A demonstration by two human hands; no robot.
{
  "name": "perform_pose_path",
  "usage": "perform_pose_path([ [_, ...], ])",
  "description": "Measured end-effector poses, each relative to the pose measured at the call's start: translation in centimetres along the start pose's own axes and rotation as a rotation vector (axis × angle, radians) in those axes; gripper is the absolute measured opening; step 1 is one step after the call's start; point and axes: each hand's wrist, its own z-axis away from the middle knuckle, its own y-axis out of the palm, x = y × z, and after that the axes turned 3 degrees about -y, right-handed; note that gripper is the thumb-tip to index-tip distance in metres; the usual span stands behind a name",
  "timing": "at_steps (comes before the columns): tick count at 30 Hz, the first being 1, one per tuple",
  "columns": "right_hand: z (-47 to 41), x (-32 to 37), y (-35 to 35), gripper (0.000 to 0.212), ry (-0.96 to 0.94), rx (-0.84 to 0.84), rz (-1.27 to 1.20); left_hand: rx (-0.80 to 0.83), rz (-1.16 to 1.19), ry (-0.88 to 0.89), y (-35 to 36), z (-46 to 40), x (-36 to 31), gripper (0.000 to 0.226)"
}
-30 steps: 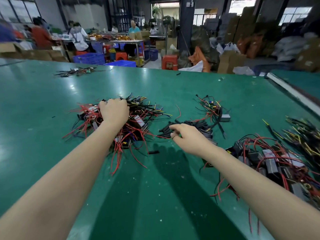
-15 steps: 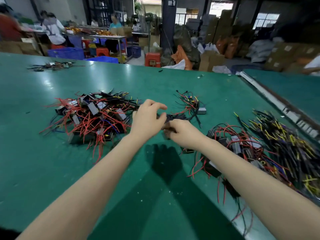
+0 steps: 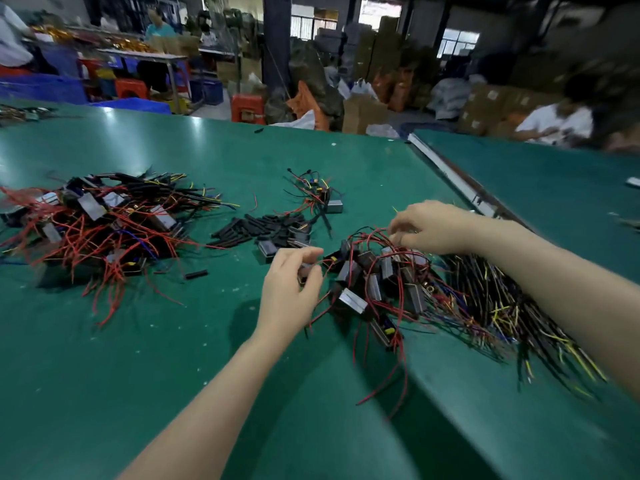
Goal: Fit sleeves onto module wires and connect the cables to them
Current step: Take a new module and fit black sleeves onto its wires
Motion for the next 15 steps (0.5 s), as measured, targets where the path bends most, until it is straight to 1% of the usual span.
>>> perform_pose_path([
  [2,0.0,-0.6,0.9,0.031,0.038,0.066,0.024,-0.009,-0.010,0.036,-0.7,0.3,0.2,0.025],
  [4,-0.1,-0.7,1.8,0.032,0.077,0.054,-0.009,-0.019,-0.026,0.035,-1.1,0.2,0.4,0.024],
  [7,-0.4,-0.2,3.4,0.032,0.139,-0.041,-0.254,-0.009,-0.046,0.016,-1.3,0.0,0.5,0.020],
  [9,-0.6,0.6,4.6,0.027,0.169,-0.120,-0.389,-0.006,-0.049,0.025,-1.3,0.1,0.5,0.020],
  [10,-0.7,1.0,5.1,0.024,0.188,-0.146,-0.401,-0.006,-0.051,0.029,-1.4,0.1,0.5,0.020],
  [12,-0.9,1.6,5.6,0.021,0.228,-0.158,-0.340,-0.008,-0.059,0.037,-1.5,0.1,0.4,0.019],
  [15,-0.5,1.8,4.9,0.024,0.273,-0.142,-0.321,-0.012,-0.060,0.041,-1.5,0.1,0.4,0.019],
])
